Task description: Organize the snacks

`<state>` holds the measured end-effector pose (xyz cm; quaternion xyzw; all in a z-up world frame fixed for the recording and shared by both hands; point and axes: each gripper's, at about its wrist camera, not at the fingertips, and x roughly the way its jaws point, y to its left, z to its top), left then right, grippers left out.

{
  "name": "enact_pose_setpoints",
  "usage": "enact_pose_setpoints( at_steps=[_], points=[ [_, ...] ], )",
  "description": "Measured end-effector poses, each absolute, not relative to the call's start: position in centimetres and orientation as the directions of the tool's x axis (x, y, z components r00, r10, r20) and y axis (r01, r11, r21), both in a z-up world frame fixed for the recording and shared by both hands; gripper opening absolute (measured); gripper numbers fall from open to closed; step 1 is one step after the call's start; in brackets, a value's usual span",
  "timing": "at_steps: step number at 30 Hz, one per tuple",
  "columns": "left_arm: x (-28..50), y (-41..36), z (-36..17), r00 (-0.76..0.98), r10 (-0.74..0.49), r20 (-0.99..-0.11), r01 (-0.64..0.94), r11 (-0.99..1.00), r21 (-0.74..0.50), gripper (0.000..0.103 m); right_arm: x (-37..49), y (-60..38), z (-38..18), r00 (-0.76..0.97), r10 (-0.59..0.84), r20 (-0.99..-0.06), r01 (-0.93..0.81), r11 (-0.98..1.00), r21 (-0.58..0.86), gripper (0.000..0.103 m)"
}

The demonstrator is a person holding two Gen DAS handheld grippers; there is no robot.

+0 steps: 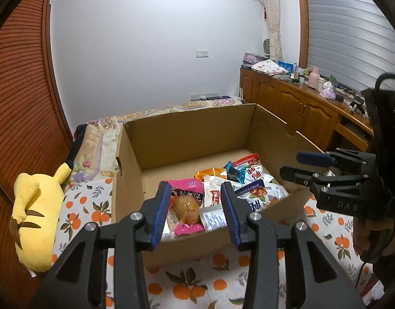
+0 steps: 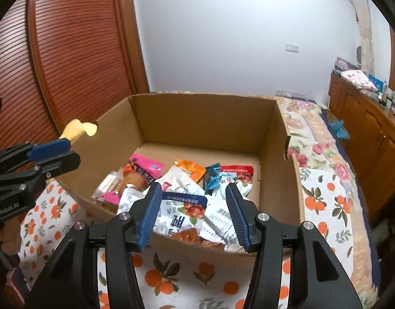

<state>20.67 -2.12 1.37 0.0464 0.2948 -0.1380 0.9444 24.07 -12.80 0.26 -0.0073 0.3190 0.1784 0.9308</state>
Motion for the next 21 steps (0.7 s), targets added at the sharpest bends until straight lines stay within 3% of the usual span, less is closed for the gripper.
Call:
enact_pose_setpoints(
  at_steps=[8, 12, 14, 18, 21],
  points=[
    [18.5, -2.5, 1.8, 0.814, -0.225, -0.535, 0.278, 0.96, 0.019, 0.051, 21.8, -13.2, 1.1, 0.772, 0.319, -0.55, -0.321, 0.942, 0.097, 0.061],
    [18.3, -2.6, 1.6, 0.821, -0.217, -0.528, 0.267, 0.964, 0.02, 0.057, 21.3, -12.8, 1.2, 0.806, 0.256, -0.533, -0.281, 0.959, 0.036, 0.075],
    [18.1, -2.5, 1.5, 0.826, -0.218, -0.52, 0.263, 0.965, 0.013, 0.074, 21.0, -12.8, 1.2, 0.823, 0.225, -0.521, -0.257, 0.966, 0.011, 0.079],
    [17.8, -2.3, 1.4, 0.841, -0.202, -0.501, 0.244, 0.97, 0.019, 0.078, 20.7, -12.6, 1.0, 0.829, 0.217, -0.515, -0.253, 0.967, 0.001, 0.086],
    [17.8, -2.0, 1.3, 0.838, -0.201, -0.508, 0.237, 0.971, 0.007, 0.095, 20.5, -12.6, 0.9, 0.833, 0.213, -0.511, -0.245, 0.969, 0.004, 0.09]
  ],
)
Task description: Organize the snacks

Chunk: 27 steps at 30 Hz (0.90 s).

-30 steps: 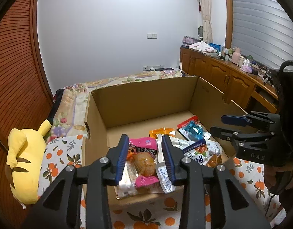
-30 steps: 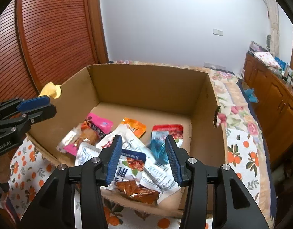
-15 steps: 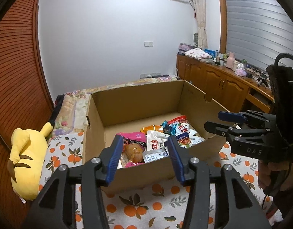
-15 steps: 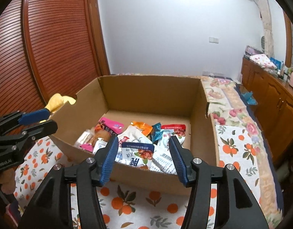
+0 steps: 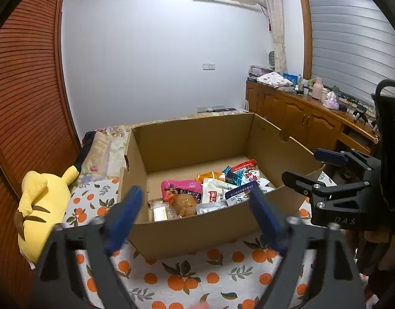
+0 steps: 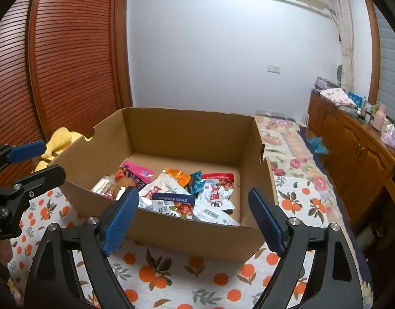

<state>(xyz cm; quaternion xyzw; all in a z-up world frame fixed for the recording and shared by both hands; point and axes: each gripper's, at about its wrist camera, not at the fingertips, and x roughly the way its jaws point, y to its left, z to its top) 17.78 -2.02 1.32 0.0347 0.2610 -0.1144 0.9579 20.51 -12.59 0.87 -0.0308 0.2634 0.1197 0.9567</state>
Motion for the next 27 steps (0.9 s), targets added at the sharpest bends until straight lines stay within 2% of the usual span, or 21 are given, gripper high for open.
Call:
enact_pose_setpoints(
  at_steps=[1, 5, 18, 27],
  points=[
    [17.7, -1.9, 1.3, 0.838, -0.204, -0.505, 0.237, 0.972, 0.001, 0.098, 20.4, -12.6, 0.9, 0.834, 0.208, -0.51, -0.241, 0.971, 0.002, 0.091],
    [17.4, -1.8, 1.3, 0.848, -0.185, -0.497, 0.22, 0.975, 0.013, 0.103, 19.9, -12.7, 1.0, 0.844, 0.204, -0.495, -0.232, 0.973, 0.005, 0.093],
    [14.7, -2.2, 2.6, 0.889, -0.136, -0.436, 0.172, 0.984, 0.045, 0.103, 18.1, -12.8, 2.1, 0.866, 0.207, -0.456, -0.219, 0.975, 0.025, 0.096],
    [12.5, -1.0, 3.4, 0.9, -0.116, -0.42, 0.137, 0.99, 0.021, 0.103, 16.0, -13.2, 3.1, 0.885, 0.186, -0.426, -0.193, 0.981, 0.026, 0.097]
  ],
)
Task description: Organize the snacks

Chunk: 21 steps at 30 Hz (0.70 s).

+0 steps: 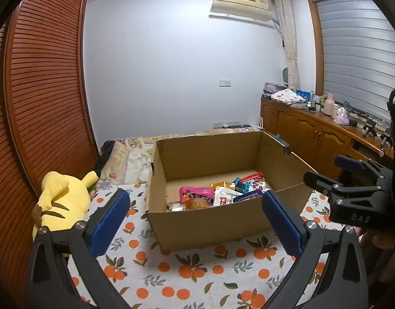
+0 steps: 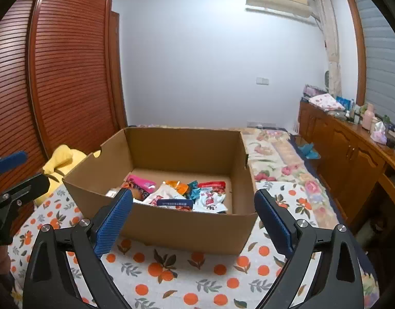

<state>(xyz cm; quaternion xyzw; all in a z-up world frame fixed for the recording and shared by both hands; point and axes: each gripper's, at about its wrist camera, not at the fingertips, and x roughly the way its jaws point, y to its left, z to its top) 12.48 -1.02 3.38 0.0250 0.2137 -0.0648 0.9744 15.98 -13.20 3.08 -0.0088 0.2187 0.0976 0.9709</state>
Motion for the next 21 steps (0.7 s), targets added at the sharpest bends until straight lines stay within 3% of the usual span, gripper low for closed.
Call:
enact_pose_setpoints(
  at_steps=[21],
  points=[
    [5.1, -0.1, 4.9, 0.912, -0.077, -0.404, 0.088, 0.996, 0.01, 0.103, 7.5, -15.3, 4.9, 0.915, 0.155, -0.372, -0.158, 0.987, 0.023, 0.097]
  ],
)
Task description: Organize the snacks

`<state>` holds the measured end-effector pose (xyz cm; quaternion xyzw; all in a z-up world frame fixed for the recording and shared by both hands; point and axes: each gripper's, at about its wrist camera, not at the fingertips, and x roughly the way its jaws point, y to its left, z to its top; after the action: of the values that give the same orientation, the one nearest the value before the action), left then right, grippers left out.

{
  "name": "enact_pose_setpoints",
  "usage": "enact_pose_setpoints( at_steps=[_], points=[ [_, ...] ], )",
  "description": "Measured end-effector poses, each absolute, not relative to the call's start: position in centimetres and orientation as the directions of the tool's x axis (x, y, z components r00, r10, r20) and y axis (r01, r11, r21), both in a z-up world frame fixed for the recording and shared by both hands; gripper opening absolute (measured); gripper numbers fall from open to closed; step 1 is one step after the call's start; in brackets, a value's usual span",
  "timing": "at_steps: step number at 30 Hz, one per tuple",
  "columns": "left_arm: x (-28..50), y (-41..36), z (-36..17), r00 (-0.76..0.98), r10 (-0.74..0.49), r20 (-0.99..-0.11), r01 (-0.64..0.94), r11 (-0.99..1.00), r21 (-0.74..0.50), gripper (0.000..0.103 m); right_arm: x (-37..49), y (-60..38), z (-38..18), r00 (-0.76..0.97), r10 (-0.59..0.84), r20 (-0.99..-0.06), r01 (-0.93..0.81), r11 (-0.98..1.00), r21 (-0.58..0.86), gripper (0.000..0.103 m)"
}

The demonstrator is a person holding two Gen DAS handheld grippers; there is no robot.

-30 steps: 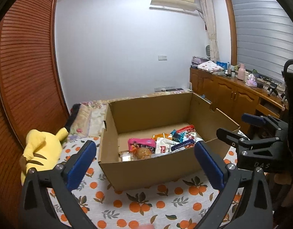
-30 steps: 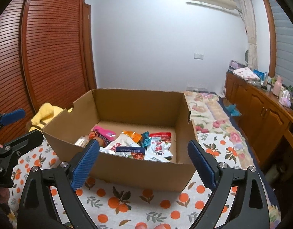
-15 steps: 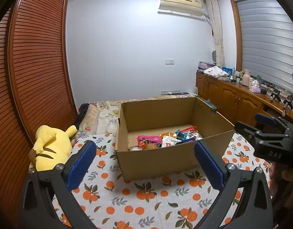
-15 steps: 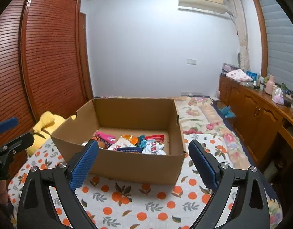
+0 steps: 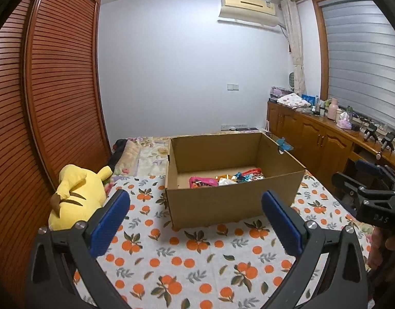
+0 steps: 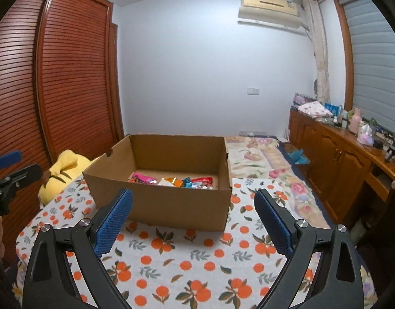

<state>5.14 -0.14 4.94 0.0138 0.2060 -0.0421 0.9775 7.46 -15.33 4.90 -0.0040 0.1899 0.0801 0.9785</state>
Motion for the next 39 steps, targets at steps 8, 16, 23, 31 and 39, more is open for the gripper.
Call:
enact_pose_setpoints(
  at_steps=[8, 16, 23, 31, 39],
  points=[
    [2.6, -0.7, 4.3, 0.911, -0.092, -0.403, 0.104, 0.995, 0.009, 0.103, 4.9, -15.4, 4.6, 0.916, 0.152, -0.371, -0.155, 0.988, 0.022, 0.097],
    [2.0, -0.9, 3.5, 0.904, -0.1, -0.417, 0.116, 0.993, 0.012, 0.103, 3.4, -15.1, 4.9, 0.922, 0.152, -0.358, -0.156, 0.988, 0.016, 0.097],
    [2.2, -0.8, 3.2, 0.899, -0.098, -0.427, 0.112, 0.994, 0.008, 0.103, 3.0, -14.7, 4.8, 0.921, 0.153, -0.357, -0.16, 0.987, 0.011, 0.097],
    [2.2, -0.6, 3.2, 0.899, -0.097, -0.427, 0.107, 0.994, 0.0, 0.103, 2.9, -14.6, 4.9, 0.921, 0.157, -0.356, -0.164, 0.986, 0.01, 0.097],
    [2.2, -0.4, 3.3, 0.9, -0.094, -0.425, 0.106, 0.994, 0.003, 0.103, 2.7, -14.4, 5.0, 0.918, 0.158, -0.363, -0.167, 0.986, 0.008, 0.097]
  ],
)
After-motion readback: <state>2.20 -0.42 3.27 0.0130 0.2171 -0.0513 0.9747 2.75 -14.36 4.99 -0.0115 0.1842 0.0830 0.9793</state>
